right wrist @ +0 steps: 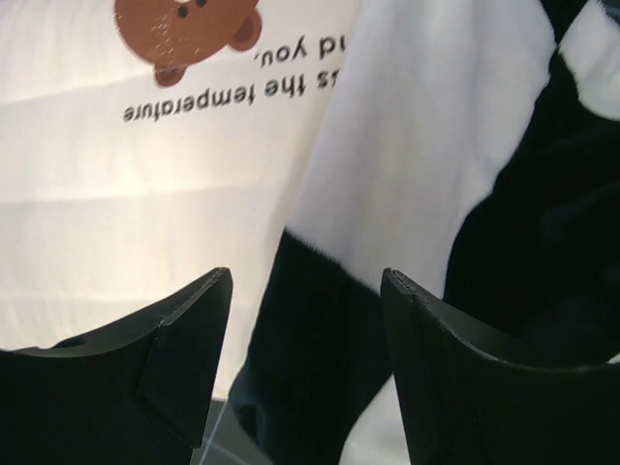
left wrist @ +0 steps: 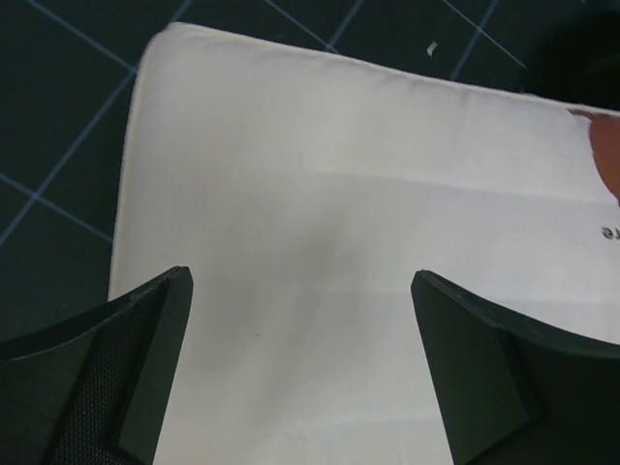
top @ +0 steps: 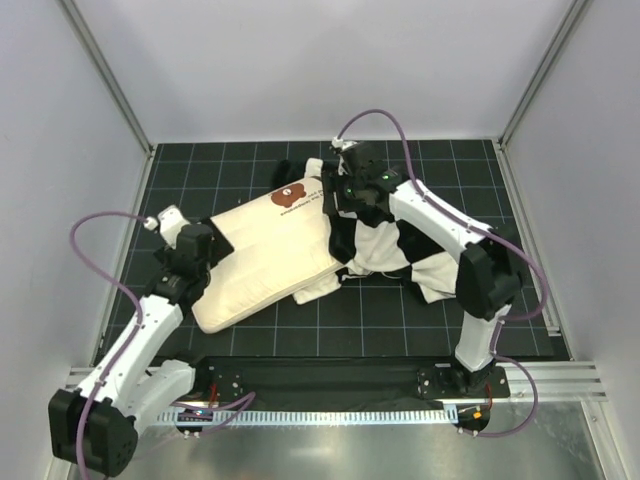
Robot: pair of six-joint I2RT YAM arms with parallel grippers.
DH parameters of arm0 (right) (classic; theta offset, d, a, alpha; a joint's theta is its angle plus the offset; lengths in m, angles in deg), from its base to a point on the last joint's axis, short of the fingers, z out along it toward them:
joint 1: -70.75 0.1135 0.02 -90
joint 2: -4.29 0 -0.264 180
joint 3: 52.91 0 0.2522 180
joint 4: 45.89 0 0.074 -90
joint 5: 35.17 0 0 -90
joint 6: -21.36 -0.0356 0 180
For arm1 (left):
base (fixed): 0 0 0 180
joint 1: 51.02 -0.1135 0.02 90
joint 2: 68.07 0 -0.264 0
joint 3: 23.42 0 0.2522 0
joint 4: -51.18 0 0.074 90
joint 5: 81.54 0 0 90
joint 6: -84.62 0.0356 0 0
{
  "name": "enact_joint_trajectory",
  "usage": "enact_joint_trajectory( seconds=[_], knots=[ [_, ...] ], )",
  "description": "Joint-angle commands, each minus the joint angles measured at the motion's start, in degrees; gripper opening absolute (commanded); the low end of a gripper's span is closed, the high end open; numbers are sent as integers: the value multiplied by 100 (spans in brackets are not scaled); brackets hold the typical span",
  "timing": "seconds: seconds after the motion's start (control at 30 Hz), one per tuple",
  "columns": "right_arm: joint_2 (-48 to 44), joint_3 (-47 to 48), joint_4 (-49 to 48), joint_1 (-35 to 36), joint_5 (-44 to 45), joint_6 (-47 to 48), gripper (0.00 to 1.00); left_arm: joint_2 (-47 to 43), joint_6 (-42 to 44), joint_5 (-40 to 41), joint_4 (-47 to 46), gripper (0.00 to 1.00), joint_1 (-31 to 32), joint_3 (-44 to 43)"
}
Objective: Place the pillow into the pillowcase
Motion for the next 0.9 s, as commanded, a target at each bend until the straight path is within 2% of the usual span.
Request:
enact_joint_trajectory(
  seconds=[0.0, 0.07, 0.2, 0.27, 0.3, 0.43, 0.47, 0.5, 0.53, 0.73, 0.87],
  knots=[
    [415, 805, 167, 76, 780, 118, 65, -320, -457, 895, 187, 100, -371, 296],
    [740, 1138, 264, 102, 904, 161, 56, -320, -554, 1125, 301, 100, -590, 393],
    [1013, 1386, 378, 295, 1088, 223, 43, 4, -1722, 1749, 917, 100, -723, 507],
    [1057, 1430, 378, 357, 1159, 232, 33, 189, -1680, 1636, 603, 100, -741, 622],
    [1066, 1430, 361, 400, 1159, 249, 24, 416, -1628, 1514, 496, 100, -741, 692],
    [1040, 1448, 317, 506, 1019, 337, 8, 996, -1514, 1285, 267, 100, -803, 648],
    [1014, 1422, 291, 550, 966, 355, 6, 1111, -1304, 1092, -169, 99, -811, 666],
    [996, 1404, 221, 576, 861, 381, 5, 1199, -1154, 899, -373, 94, -829, 701],
    [979, 1395, 194, 655, 773, 390, 4, 1392, -1074, 506, -549, 82, -829, 719],
    [1057, 1667, 149, 840, 131, 355, 4, 1631, -555, -1254, -1971, 49, -628, 613],
    [1102, 2045, 325, 893, 26, 408, 4, 1315, -222, -1169, -2335, 47, 180, 273]
  ],
)
